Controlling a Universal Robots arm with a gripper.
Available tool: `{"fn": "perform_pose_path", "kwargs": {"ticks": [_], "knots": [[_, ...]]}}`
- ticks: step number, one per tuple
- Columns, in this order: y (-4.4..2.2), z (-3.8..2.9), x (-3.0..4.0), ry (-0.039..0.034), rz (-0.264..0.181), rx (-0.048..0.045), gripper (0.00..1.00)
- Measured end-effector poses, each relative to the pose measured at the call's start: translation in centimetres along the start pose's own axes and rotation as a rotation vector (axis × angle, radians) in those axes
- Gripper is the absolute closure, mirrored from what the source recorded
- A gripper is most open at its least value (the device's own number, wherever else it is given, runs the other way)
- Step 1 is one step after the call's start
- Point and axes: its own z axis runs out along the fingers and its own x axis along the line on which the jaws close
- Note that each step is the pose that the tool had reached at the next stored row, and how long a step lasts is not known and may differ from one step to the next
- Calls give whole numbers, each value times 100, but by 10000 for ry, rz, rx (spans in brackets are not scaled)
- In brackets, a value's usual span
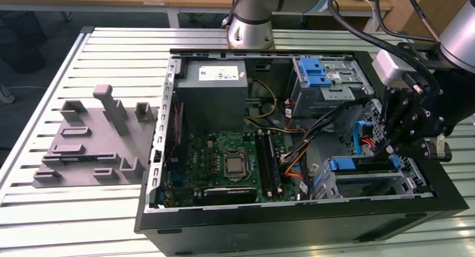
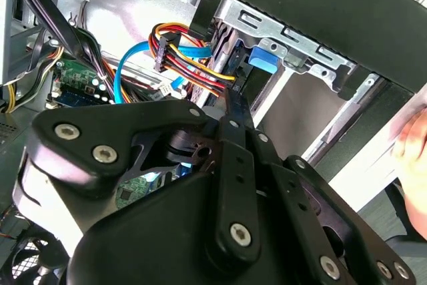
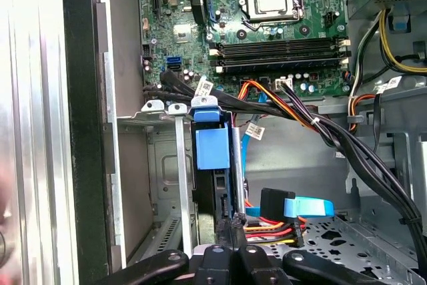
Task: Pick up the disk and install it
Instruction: 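Insert the second disk wire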
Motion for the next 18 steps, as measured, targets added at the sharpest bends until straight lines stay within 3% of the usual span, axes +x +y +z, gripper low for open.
{"fn": "perform_pose_path", "kwargs": {"ticks": [8, 14, 17, 18], "knots": [[0, -6, 0, 4, 0, 1, 89], [5, -102, -13, 2, 0, 3, 89], [8, -111, -16, 4, 0, 6, 89], [38, -112, -14, 11, 0, 16, 89]]}}
